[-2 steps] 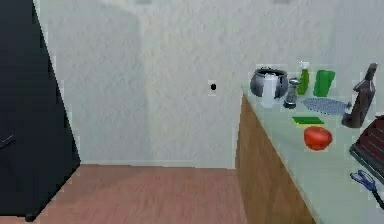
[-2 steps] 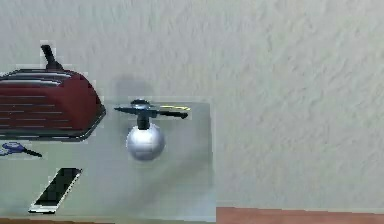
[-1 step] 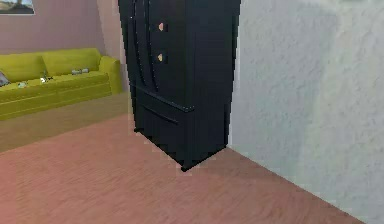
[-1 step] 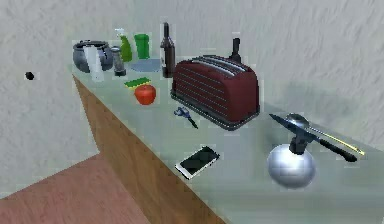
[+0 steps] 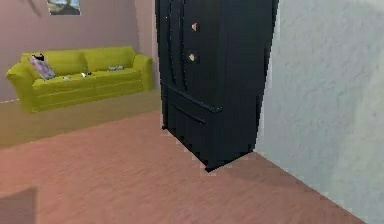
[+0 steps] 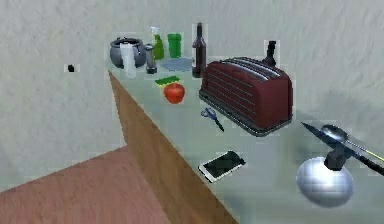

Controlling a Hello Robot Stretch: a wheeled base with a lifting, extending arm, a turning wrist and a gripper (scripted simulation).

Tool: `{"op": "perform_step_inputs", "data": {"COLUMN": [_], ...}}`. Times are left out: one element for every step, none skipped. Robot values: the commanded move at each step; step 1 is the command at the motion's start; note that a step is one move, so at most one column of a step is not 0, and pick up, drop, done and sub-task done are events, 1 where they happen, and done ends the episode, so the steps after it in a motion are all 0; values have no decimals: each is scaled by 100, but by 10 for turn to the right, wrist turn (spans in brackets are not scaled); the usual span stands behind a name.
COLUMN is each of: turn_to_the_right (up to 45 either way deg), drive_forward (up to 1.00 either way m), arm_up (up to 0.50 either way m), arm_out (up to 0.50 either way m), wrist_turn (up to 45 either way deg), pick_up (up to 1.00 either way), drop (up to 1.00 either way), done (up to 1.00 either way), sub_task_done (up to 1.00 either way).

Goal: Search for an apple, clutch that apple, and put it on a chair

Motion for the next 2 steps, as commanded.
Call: {"op": "perform_step_inputs", "data": {"turn_to_the_right": [450, 90], "drive_forward": [0, 0], "arm_up": [0, 0], "arm_out": [0, 0], "wrist_turn": [0, 0], "pick_up": [0, 0], "drop": [0, 0], "done": [0, 0], "sub_task_done": [0, 0]}}
